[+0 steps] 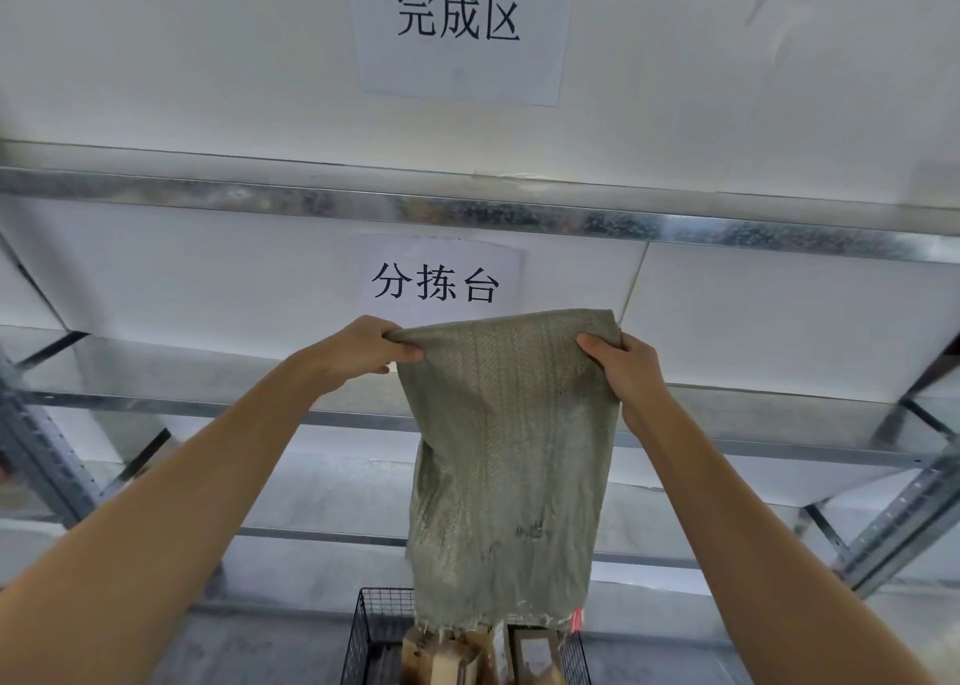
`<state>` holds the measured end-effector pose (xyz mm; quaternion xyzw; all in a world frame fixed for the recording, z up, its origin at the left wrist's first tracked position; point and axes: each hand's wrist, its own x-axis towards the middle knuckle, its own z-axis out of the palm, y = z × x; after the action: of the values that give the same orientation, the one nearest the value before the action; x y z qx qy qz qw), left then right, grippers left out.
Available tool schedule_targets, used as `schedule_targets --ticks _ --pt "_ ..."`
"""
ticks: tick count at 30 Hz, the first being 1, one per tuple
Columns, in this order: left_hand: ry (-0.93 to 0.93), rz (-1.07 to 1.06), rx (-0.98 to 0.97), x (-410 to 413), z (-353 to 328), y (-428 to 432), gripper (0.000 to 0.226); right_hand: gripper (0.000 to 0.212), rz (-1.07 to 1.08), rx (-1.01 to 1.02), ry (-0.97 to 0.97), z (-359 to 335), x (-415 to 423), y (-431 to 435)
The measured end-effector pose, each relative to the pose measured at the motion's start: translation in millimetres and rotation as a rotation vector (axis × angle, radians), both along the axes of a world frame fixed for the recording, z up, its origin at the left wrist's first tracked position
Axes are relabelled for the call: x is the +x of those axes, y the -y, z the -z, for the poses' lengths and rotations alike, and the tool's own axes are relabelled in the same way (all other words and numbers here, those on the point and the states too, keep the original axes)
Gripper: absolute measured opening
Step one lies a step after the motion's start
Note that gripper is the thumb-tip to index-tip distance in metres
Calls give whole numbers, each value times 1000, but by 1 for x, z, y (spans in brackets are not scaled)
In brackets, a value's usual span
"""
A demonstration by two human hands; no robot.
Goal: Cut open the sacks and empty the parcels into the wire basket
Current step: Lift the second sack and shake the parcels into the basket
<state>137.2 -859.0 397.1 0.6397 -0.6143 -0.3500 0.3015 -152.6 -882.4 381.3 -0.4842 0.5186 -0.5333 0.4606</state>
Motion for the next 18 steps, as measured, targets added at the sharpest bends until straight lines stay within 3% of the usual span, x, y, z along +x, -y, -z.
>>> schedule_targets --ticks 5,10,13,18 --pt "-274 -2 53 2 0 2 40 19 49 -14 -137 3 3 3" --pt "-271 -116 -4 -2 0 2 36 36 142 -72 -236 4 3 4" --pt "-257 -205 -62 -5 -2 5 30 31 130 -111 -256 3 6 2" --pt "-269 -245 -57 -6 -5 6 24 45 52 -60 -253 -2 3 1"
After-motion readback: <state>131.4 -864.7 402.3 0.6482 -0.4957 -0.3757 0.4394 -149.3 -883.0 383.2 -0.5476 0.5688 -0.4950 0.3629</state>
